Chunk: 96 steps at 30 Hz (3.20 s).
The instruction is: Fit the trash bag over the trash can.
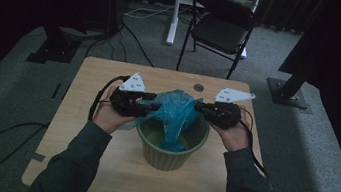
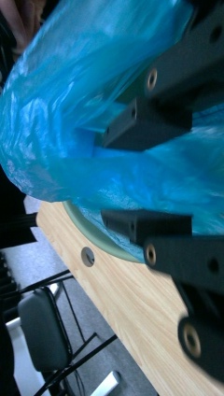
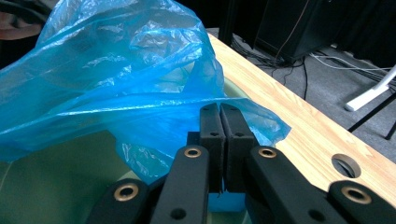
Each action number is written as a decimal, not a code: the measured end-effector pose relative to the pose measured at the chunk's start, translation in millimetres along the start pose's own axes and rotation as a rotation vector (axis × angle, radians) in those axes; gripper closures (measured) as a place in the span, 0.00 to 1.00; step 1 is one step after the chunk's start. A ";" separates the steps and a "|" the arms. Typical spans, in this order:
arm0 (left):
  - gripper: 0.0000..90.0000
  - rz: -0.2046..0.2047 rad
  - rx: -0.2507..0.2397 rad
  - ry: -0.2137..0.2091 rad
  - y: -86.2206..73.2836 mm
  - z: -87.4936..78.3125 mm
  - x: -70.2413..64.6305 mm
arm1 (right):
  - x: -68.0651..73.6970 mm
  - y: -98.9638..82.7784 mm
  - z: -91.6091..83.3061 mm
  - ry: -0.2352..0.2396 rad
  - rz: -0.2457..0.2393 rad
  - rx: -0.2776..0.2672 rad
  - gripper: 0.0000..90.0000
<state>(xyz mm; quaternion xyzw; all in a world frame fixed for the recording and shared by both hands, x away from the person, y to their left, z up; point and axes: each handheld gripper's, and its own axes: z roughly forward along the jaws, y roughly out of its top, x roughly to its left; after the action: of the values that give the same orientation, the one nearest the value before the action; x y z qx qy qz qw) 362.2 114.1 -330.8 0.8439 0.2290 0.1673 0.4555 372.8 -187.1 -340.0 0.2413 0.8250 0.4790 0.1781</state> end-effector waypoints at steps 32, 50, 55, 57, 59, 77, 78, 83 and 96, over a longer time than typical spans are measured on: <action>1.00 -0.222 0.106 0.101 -30.4 4.9 47.4 | -31.8 -20.6 5.5 -0.066 0.123 0.067 0.98; 1.00 -0.343 0.133 0.110 -49.9 32.5 71.2 | -55.0 -38.3 21.5 -0.095 0.235 0.103 0.98; 1.00 -0.376 0.095 0.090 -49.9 36.6 74.9 | -58.3 -38.2 25.2 -0.117 0.250 0.105 0.99; 1.00 -0.383 0.076 0.066 -50.1 37.0 75.5 | -58.8 -37.8 25.8 -0.121 0.251 0.098 0.99; 1.00 -0.380 0.080 0.061 -50.0 38.6 74.4 | -58.0 -38.0 27.3 -0.114 0.241 0.107 0.99; 1.00 -0.358 0.077 0.050 -55.8 35.9 67.8 | -54.9 -36.3 3.0 -0.094 0.242 0.044 0.79; 1.00 -0.357 0.078 0.049 -55.3 36.2 67.6 | -52.9 -30.7 0.3 -0.072 0.214 0.009 0.78; 1.00 -0.356 0.072 0.050 -54.3 36.5 66.9 | -45.4 -20.2 4.7 -0.023 0.163 -0.008 0.74; 1.00 -0.370 0.062 0.059 -59.2 29.8 69.3 | -33.9 -20.5 14.0 0.025 0.108 0.036 1.00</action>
<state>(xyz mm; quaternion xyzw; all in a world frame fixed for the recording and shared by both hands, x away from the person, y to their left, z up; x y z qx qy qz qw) 421.2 159.2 -391.5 0.7958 0.3986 0.0984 0.4451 403.3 -205.2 -362.5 0.2827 0.8215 0.4759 0.1371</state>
